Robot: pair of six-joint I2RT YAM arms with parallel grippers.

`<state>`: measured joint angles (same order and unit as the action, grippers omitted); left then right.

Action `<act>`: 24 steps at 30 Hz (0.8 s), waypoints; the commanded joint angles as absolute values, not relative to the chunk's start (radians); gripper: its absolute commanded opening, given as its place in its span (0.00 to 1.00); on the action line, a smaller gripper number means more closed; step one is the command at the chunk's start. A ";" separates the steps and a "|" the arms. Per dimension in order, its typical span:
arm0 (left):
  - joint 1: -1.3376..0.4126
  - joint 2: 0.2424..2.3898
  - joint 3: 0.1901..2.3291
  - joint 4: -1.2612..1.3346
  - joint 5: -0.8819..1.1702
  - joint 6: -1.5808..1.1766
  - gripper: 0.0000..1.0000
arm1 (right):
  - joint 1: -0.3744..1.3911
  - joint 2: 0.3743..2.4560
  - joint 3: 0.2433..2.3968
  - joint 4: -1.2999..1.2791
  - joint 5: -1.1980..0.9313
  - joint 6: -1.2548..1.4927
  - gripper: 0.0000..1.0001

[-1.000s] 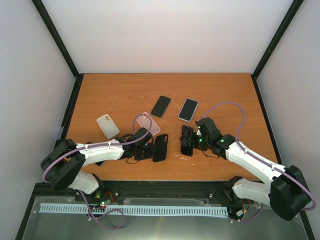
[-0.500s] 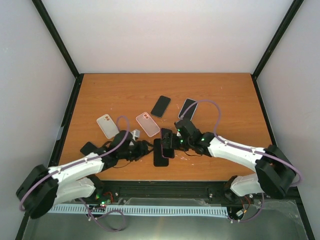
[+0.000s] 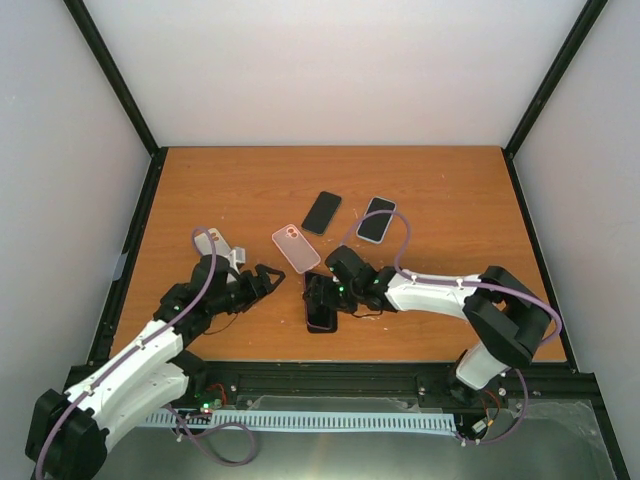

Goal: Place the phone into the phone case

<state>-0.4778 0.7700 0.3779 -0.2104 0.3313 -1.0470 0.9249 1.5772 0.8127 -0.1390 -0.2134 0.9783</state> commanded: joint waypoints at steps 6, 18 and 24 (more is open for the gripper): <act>-0.471 0.800 0.422 -0.288 0.307 -0.971 0.84 | 0.933 1.630 0.839 -0.104 -0.163 1.007 0.58; -0.472 0.860 0.387 -0.226 0.380 -0.954 0.78 | 0.933 1.657 0.854 -0.167 -0.113 0.983 0.74; -0.473 0.944 0.396 -0.198 0.419 -0.944 0.73 | 0.932 1.621 0.872 -0.200 -0.108 0.973 0.88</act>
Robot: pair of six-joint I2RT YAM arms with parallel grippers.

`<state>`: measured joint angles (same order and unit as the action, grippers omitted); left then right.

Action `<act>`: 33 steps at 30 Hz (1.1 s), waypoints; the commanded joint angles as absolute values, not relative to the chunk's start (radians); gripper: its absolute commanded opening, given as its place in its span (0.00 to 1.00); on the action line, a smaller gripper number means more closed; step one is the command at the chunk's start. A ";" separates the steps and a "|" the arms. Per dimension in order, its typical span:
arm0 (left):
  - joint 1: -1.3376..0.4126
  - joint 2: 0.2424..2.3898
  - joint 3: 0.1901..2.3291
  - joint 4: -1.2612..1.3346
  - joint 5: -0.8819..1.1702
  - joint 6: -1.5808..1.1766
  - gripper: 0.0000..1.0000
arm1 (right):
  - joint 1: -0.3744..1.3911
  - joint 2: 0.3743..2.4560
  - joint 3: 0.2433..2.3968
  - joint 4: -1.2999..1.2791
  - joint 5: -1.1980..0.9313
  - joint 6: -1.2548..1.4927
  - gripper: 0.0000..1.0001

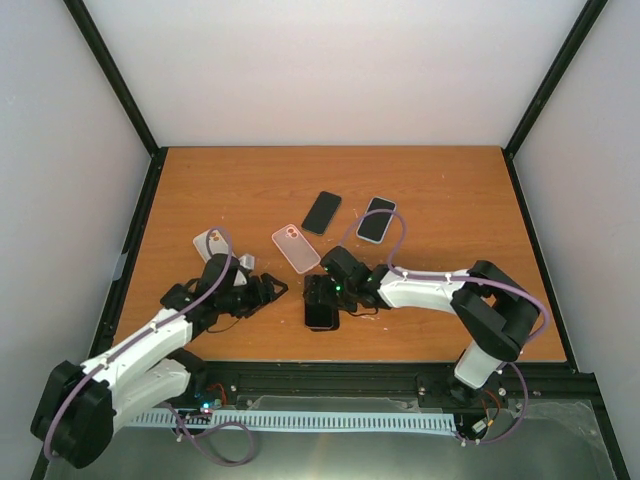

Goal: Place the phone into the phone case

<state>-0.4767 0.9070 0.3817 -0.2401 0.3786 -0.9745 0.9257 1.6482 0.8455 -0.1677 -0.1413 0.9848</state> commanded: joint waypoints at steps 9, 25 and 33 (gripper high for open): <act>-0.472 1.011 0.385 -0.120 0.455 -0.944 0.65 | 0.927 1.535 0.826 -0.199 -0.090 0.901 0.89; -0.513 1.194 0.361 0.057 0.531 -0.993 0.49 | 0.868 1.513 0.692 -0.080 -0.125 0.876 0.51; -0.537 1.314 0.381 0.118 0.536 -0.993 0.41 | 0.865 1.587 0.677 -0.022 -0.154 0.880 0.51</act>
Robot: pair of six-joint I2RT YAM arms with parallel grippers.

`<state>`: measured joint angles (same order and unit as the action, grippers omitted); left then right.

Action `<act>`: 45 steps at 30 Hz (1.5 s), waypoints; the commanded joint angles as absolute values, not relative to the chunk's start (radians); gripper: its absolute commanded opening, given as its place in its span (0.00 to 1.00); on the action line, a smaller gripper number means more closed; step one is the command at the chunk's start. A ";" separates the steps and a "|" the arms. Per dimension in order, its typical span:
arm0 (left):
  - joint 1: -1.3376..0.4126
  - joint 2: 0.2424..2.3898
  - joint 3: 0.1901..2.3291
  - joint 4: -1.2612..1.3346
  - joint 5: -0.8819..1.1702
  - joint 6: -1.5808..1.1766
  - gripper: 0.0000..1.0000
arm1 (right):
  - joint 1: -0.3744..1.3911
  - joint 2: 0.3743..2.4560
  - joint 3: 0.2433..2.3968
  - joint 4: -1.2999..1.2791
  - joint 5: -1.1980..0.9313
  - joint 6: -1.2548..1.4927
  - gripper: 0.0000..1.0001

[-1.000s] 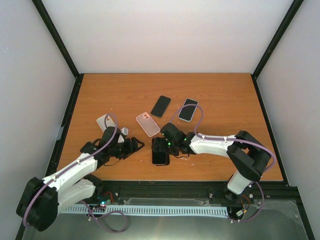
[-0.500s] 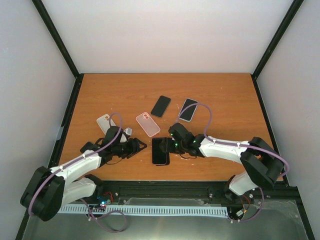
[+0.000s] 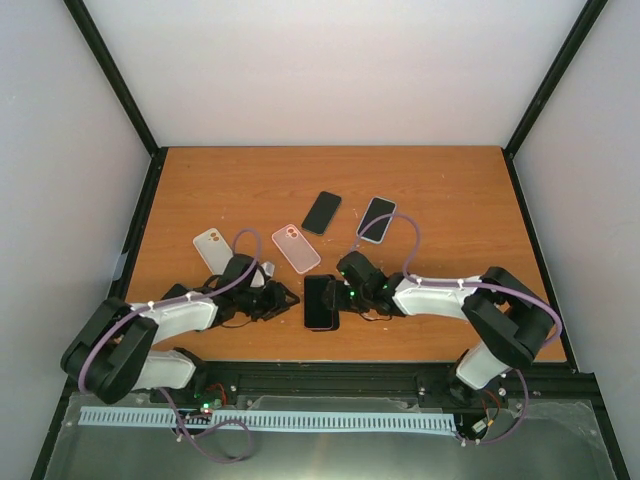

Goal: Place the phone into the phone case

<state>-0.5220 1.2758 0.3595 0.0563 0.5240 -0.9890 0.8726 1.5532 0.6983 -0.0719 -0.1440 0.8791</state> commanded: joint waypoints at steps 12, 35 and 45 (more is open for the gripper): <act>-0.600 1.444 0.446 0.164 0.533 -0.995 0.10 | 0.865 1.614 0.615 0.195 -0.299 0.959 0.47; -0.607 1.378 0.422 0.118 0.490 -0.997 0.25 | 0.864 1.568 0.480 0.707 -0.497 1.119 0.46; -0.607 1.317 0.393 0.124 0.502 -0.979 0.31 | 0.864 1.683 0.468 0.904 -0.556 1.221 0.47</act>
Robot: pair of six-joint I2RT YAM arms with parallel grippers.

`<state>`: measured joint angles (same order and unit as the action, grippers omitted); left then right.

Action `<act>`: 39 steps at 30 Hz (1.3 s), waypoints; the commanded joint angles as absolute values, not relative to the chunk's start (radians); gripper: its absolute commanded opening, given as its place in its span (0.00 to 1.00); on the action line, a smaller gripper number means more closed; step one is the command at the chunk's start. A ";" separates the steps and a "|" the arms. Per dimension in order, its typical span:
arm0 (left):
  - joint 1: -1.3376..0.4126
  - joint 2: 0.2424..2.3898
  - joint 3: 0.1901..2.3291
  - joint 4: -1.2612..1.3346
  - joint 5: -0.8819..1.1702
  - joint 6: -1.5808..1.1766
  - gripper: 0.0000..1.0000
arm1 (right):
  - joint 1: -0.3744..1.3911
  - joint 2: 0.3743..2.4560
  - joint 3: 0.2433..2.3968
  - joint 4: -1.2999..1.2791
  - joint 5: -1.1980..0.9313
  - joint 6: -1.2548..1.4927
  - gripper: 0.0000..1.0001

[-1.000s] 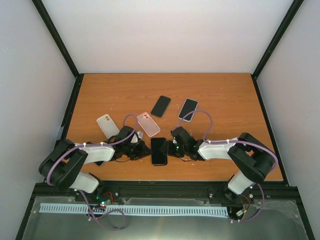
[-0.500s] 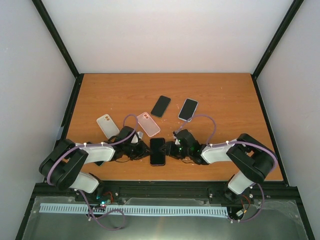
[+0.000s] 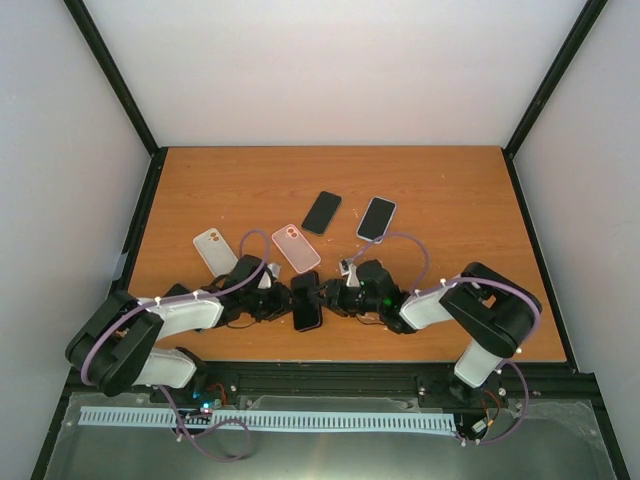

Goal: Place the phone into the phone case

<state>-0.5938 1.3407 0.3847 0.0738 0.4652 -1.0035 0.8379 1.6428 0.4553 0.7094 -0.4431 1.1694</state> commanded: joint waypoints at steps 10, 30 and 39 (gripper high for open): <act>-0.607 1.288 0.397 0.121 0.518 -0.974 0.31 | 0.864 1.658 0.499 0.671 -0.459 1.128 0.13; -0.441 0.746 0.401 0.046 0.680 -0.973 0.87 | 0.824 1.310 0.354 0.945 -0.655 1.106 0.03; -0.439 0.628 0.445 0.172 0.832 -0.990 0.85 | 0.822 1.196 0.330 1.139 -0.743 1.220 0.03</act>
